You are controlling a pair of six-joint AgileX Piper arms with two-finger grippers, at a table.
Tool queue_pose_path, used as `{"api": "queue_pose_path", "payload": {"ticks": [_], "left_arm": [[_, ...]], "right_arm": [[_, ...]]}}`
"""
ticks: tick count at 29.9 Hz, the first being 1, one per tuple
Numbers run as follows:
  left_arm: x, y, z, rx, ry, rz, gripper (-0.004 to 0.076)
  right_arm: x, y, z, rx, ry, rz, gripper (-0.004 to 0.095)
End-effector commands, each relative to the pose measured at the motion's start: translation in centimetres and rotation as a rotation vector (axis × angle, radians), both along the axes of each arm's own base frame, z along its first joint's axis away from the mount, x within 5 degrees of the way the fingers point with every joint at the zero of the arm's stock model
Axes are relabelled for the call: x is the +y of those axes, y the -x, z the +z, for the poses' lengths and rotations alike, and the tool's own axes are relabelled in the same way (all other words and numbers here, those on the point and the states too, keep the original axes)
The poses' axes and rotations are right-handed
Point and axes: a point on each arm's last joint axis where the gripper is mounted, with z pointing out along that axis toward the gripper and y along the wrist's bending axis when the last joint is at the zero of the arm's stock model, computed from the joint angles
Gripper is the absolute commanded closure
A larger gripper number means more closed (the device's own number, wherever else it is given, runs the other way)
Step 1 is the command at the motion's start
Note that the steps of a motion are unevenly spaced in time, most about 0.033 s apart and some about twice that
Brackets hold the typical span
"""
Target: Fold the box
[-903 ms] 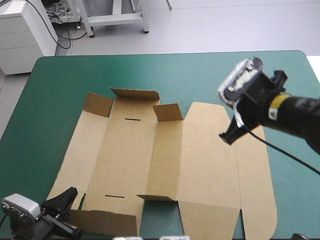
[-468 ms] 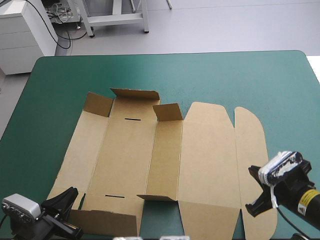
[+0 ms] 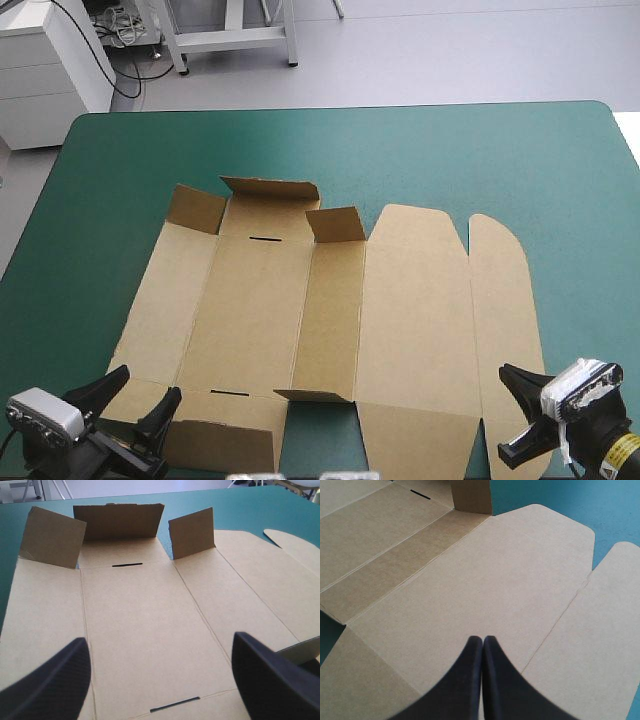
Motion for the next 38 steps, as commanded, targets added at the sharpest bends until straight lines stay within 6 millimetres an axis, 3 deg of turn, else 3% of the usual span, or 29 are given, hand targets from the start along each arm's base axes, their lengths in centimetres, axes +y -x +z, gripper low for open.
{"api": "queue_pose_path", "payload": {"ticks": [1, 10, 16, 24, 32, 38], "left_arm": [[-0.4, 0.0, 1.4, -0.048, 0.113, -0.020, 0.0167], [-0.4, -0.8, 1.3, 0.013, 0.098, 0.000, 0.0190], [-0.9, -3.4, 3.4, 0.138, 0.067, -0.004, 0.0192], [-1.8, -9.9, 7.0, 0.439, 0.000, 0.018, 0.0195], [-2.3, -17.5, 6.5, 0.811, -0.198, 0.016, 0.0195], [-0.2, -20.7, 6.3, 0.891, -0.192, 0.068, 0.0195]], "right_arm": [[0.1, -0.1, 1.3, -0.082, -0.058, 0.006, 0.0925], [0.2, -0.1, 1.3, -0.076, -0.063, 0.009, 0.0925], [0.2, -0.1, 1.2, -0.073, -0.066, 0.013, 0.0926], [0.3, -0.1, 1.2, -0.070, -0.070, 0.014, 0.0926], [0.3, 0.0, 1.2, -0.068, -0.072, 0.022, 0.0926], [0.3, 0.0, 1.2, -0.068, -0.072, 0.022, 0.0926]]}}
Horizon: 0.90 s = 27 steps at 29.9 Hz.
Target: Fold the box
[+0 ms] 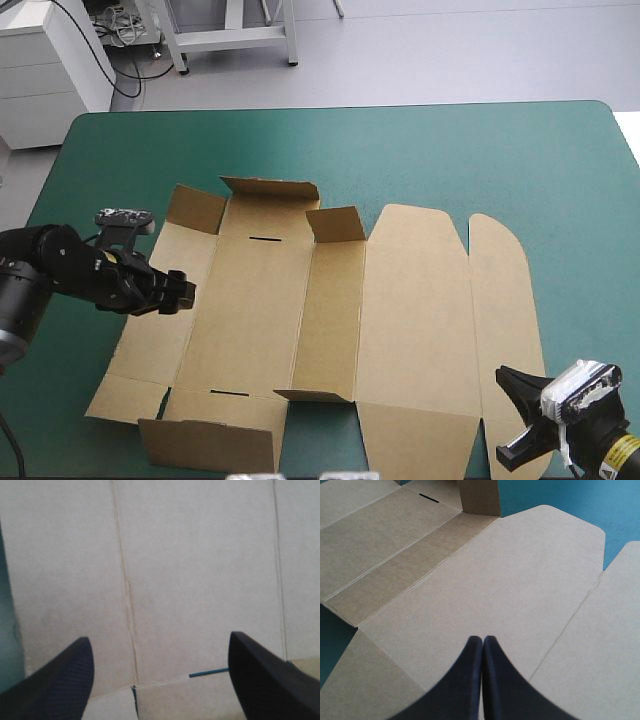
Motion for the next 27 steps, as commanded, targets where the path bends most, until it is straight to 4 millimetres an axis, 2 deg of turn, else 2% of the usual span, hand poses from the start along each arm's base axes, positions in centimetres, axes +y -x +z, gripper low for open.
{"api": "queue_pose_path", "payload": {"ticks": [1, 8, 13, 16, 21, 23, 27], "left_arm": [[1.7, -0.4, 1.0, 0.000, 0.006, 0.042, 0.0195], [7.1, -0.3, 0.9, -0.027, -0.007, 0.182, 0.0195], [9.3, -0.2, 0.8, -0.052, 0.056, 0.248, 0.0195], [9.8, -0.5, -0.7, -0.012, 0.094, 0.245, 0.0195], [9.7, -0.3, -6.0, 0.175, 0.156, 0.214, 0.0195], [9.5, -0.2, -7.4, 0.225, 0.188, 0.200, 0.0195], [9.3, -0.7, -8.6, 0.227, 0.231, 0.153, 0.0195]], "right_arm": [[0.1, -0.2, 1.3, -0.075, -0.041, 0.006, 0.0926], [0.1, -0.2, 1.3, -0.075, -0.041, 0.006, 0.0928], [0.1, -0.2, 1.3, -0.075, -0.041, 0.006, 0.0928], [0.1, -0.2, 1.3, -0.075, -0.041, 0.006, 0.0929], [0.1, -0.2, 1.3, -0.075, -0.041, 0.006, 0.0930], [0.1, -0.2, 1.3, -0.076, -0.040, 0.006, 0.0928], [0.1, -0.2, 1.3, -0.077, -0.038, 0.007, 0.0928]]}}
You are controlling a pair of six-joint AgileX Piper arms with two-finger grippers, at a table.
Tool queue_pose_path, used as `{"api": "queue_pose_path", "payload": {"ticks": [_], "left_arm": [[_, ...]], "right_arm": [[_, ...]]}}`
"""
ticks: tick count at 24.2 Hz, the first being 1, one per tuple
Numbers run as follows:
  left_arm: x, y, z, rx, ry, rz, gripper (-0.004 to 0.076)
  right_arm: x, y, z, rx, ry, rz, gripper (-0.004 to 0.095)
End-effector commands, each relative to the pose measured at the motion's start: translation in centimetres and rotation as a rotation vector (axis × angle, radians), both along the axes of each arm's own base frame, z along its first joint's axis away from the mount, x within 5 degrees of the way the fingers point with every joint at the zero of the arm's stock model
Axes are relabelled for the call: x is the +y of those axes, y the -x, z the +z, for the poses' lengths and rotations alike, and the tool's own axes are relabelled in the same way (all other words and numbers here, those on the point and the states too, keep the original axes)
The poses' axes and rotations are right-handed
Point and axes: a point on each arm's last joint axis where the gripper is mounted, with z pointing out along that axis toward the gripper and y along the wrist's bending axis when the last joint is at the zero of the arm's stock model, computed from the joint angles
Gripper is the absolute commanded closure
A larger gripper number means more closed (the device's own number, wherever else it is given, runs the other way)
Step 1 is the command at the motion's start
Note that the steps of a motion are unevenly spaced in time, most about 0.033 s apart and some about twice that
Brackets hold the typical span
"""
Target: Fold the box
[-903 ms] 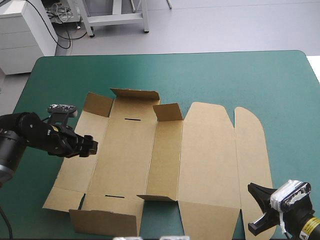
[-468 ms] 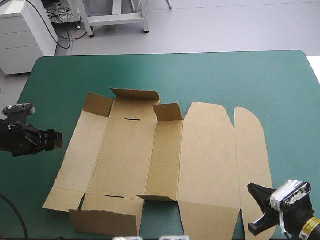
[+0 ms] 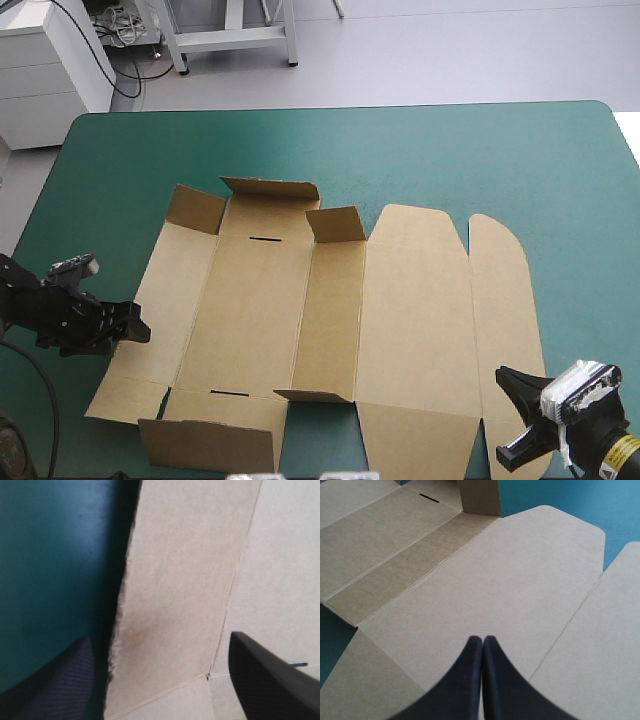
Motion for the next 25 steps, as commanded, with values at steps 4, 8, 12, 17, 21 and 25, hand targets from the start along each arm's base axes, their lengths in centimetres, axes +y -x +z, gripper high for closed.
{"api": "queue_pose_path", "payload": {"ticks": [4, 8, 12, 17, 21, 25], "left_arm": [[-0.9, -0.6, 0.6, -0.063, 0.116, -0.061, 0.0195], [-0.9, -0.8, 0.0, -0.036, 0.139, -0.078, 0.0195], [-0.9, -1.6, -1.0, -0.008, 0.199, -0.055, 0.0195], [-1.1, -1.8, -1.8, 0.010, 0.252, -0.038, 0.0195], [-2.5, -2.1, -1.8, 0.011, 0.262, -0.085, 0.0218], [-4.7, -2.4, -1.8, 0.020, 0.254, -0.194, 0.0431]], "right_arm": [[0.1, -0.2, 1.3, -0.078, -0.037, 0.007, 0.0930], [0.1, -0.2, 1.3, -0.078, -0.037, 0.007, 0.0930], [0.1, -0.2, 1.3, -0.078, -0.037, 0.007, 0.0930], [0.1, -0.2, 1.3, -0.080, -0.034, 0.008, 0.0930], [0.1, -0.2, 1.3, -0.082, -0.032, 0.007, 0.0930], [0.1, -0.2, 1.3, -0.082, -0.032, 0.007, 0.0930]]}}
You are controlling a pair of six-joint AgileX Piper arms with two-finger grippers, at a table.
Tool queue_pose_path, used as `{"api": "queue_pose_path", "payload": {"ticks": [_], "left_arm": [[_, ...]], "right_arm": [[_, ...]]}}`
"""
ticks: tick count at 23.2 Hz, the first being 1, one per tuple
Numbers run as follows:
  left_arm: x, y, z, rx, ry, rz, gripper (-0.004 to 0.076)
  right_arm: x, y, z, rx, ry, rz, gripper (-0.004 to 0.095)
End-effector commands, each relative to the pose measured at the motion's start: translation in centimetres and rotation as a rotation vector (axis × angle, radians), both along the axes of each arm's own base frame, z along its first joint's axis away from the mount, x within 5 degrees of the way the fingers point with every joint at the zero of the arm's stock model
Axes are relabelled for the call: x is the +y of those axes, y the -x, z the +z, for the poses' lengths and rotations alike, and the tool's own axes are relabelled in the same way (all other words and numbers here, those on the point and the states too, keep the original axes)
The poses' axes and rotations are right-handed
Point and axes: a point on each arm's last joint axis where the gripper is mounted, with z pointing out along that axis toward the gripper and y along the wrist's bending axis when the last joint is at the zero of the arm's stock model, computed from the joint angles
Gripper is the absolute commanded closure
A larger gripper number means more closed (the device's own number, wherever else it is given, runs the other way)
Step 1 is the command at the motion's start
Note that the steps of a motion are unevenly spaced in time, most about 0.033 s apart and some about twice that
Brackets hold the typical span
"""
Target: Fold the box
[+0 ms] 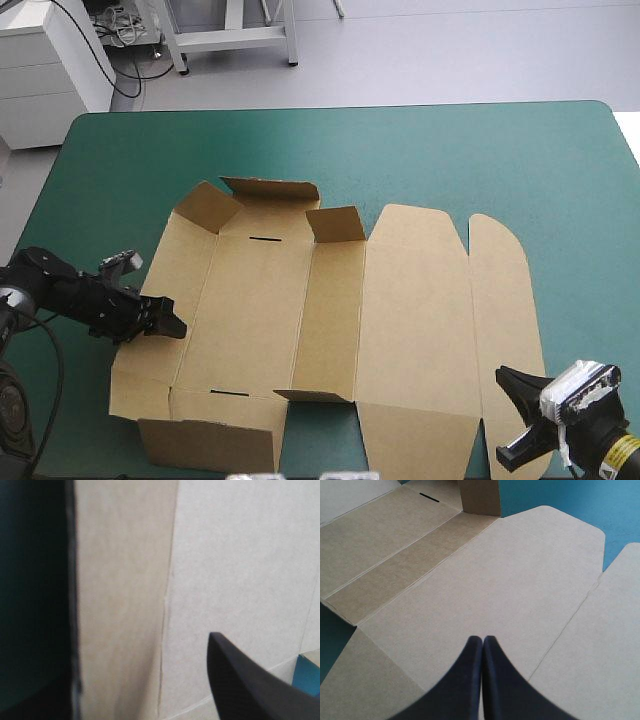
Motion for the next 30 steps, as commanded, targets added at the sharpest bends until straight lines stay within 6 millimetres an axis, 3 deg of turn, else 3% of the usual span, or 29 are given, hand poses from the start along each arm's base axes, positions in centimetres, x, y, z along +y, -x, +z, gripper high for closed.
{"api": "queue_pose_path", "payload": {"ticks": [1, 3, 5, 11, 16, 20, 21, 27, 30], "left_arm": [[-1.3, 0.4, 1.3, 0.006, 0.061, -0.064, 0.0494], [-1.0, 0.6, 1.2, 0.034, 0.026, -0.063, 0.0636], [-0.8, 0.7, 1.0, 0.053, -0.002, -0.067, 0.0723], [-0.4, 0.9, 0.9, 0.060, -0.057, -0.102, 0.0731], [-0.9, -1.6, 4.0, -0.074, -0.213, -0.241, 0.0731], [-5.5, -4.7, 9.5, -0.362, -0.445, -0.521, 0.0731], [-7.7, -5.5, 11.4, -0.486, -0.535, -0.605, 0.0731], [-14.7, -6.2, 16.7, -0.927, -0.814, -0.835, 0.0731], [-17.6, -5.7, 17.6, -1.094, -0.898, -0.923, 0.0731]], "right_arm": [[0.1, -0.2, 1.3, -0.079, -0.036, 0.005, 0.0930], [0.1, -0.2, 1.3, -0.079, -0.036, 0.005, 0.0930], [0.1, -0.2, 1.3, -0.079, -0.036, 0.005, 0.0930], [0.1, -0.2, 1.3, -0.079, -0.036, 0.005, 0.0930], [0.1, -0.2, 1.3, -0.078, -0.037, 0.006, 0.0930], [0.1, -0.2, 1.3, -0.076, -0.039, 0.007, 0.0930], [0.1, -0.2, 1.3, -0.076, -0.039, 0.007, 0.0930], [0.1, -0.1, 1.3, -0.076, -0.040, 0.007, 0.0928], [0.1, -0.1, 1.3, -0.076, -0.040, 0.007, 0.0928]]}}
